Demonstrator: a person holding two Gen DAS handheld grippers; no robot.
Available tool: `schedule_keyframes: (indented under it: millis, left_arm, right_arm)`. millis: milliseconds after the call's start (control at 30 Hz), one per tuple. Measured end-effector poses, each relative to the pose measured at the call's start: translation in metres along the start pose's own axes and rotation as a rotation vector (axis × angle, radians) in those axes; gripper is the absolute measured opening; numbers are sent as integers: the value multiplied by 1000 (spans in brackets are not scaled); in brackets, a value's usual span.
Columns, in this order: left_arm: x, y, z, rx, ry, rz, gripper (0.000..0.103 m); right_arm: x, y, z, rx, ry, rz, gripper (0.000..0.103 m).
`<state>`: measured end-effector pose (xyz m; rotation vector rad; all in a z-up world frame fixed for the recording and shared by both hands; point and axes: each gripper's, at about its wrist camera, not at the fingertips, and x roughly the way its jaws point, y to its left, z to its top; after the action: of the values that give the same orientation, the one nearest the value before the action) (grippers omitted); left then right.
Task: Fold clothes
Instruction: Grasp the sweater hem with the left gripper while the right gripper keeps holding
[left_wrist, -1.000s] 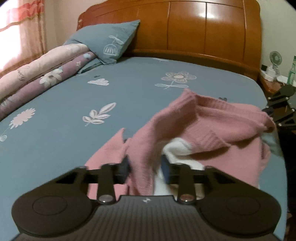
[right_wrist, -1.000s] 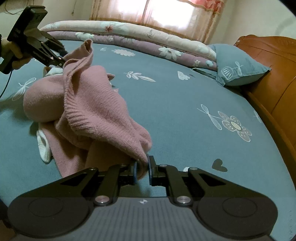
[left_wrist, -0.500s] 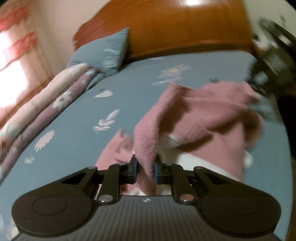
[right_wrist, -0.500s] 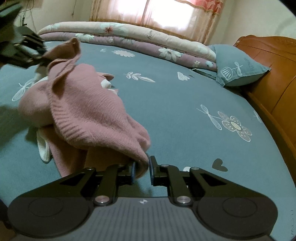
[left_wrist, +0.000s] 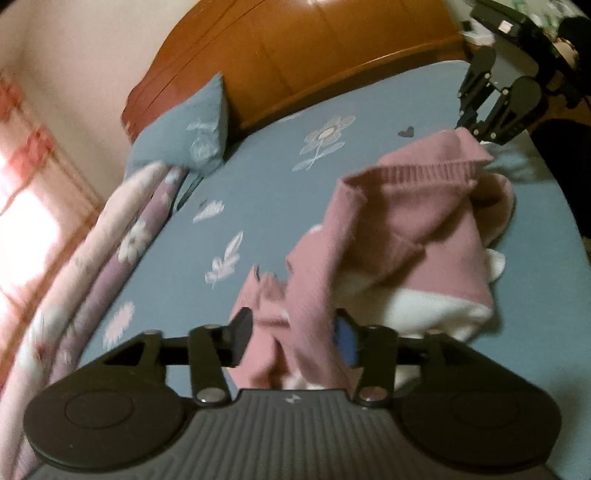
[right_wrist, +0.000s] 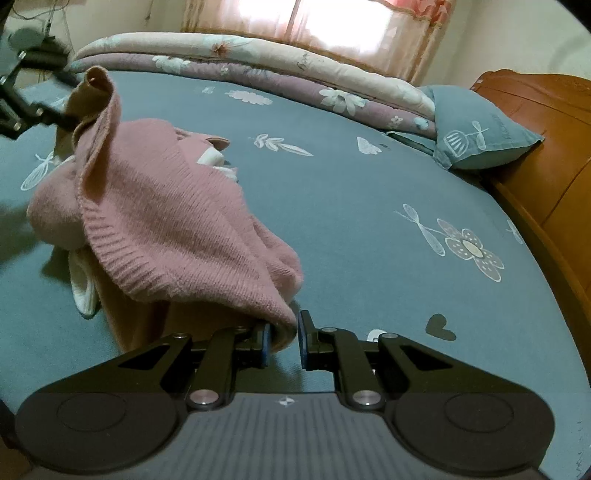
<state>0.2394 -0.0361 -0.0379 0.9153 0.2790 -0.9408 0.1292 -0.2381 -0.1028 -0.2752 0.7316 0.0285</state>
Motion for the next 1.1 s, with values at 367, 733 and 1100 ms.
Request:
schedule_keyframes:
  millis: [367,733,1100]
  left_arm:
    - [36,-1,21,-25,155,-128,17]
    - [7,-5,24,-184,216,-42,15]
    - [-93,-2,17,-315,250,126,8]
  right_arm:
    - [4,-5,-5,12,5,30,16]
    - [1,-8,1,66,7,33,14]
    - [-54,2,45,-27,-105,-25,13]
